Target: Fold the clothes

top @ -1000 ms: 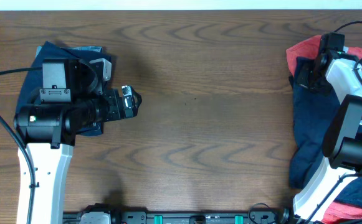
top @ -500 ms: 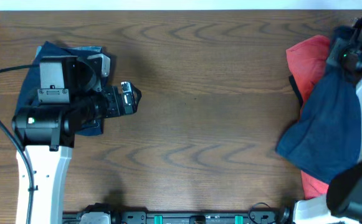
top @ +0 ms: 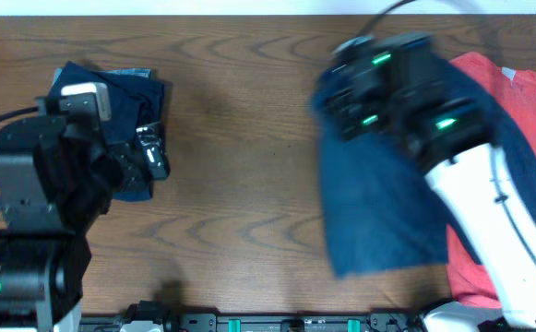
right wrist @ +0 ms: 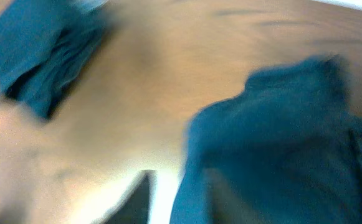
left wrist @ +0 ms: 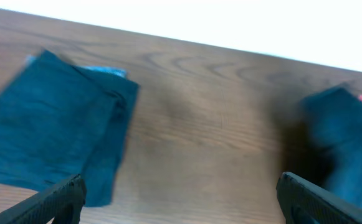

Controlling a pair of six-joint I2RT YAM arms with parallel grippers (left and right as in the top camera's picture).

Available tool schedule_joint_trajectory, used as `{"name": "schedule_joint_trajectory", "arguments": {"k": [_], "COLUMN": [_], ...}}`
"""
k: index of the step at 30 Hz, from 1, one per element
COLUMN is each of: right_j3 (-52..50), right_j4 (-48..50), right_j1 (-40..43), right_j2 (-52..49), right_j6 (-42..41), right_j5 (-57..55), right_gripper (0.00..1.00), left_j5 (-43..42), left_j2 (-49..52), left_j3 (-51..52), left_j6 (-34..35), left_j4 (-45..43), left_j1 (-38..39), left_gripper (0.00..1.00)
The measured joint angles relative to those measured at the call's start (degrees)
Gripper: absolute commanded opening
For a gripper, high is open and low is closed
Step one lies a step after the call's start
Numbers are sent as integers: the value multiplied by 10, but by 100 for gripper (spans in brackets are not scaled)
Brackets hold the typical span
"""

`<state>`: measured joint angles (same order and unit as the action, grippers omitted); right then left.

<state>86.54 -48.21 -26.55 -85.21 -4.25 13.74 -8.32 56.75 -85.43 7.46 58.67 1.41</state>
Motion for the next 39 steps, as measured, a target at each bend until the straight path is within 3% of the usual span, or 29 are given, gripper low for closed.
{"name": "schedule_joint_trajectory", "arguments": {"k": [2, 5, 8, 12, 16, 25, 30, 39], "right_j3": [0, 6, 11, 17, 25, 28, 28, 28], "right_j4": [0, -5, -7, -19, -56, -147, -177, -195], "right_j1": [-54, -83, -68, -26, 26, 85, 101, 106], "right_j2": [0, 3, 18, 63, 111, 127, 127, 126], "right_j6": [-12, -36, -63, -110, -157, -202, -217, -223], "right_j5": [-29, -99, -161, -200, -220, -230, -231, -232], "right_gripper": [69, 72, 72, 69, 68, 69, 69, 70], "left_j5": [12, 17, 1, -26, -39, -52, -53, -53], "left_j2": [-6, -2, 23, 85, 192, 450, 546, 648], "left_j3": [-1, -1, -1, -2, -2, -2, -2, -2], "left_j6": [0, -2, -11, -34, -59, -107, -125, -137], "left_j4": [1, 4, 5, 4, -24, -236, -337, -435], "left_j1": [0, 1, 12, 48, 104, 206, 227, 229], "left_gripper": [98, 98, 99, 86, 83, 77, 74, 83]}}
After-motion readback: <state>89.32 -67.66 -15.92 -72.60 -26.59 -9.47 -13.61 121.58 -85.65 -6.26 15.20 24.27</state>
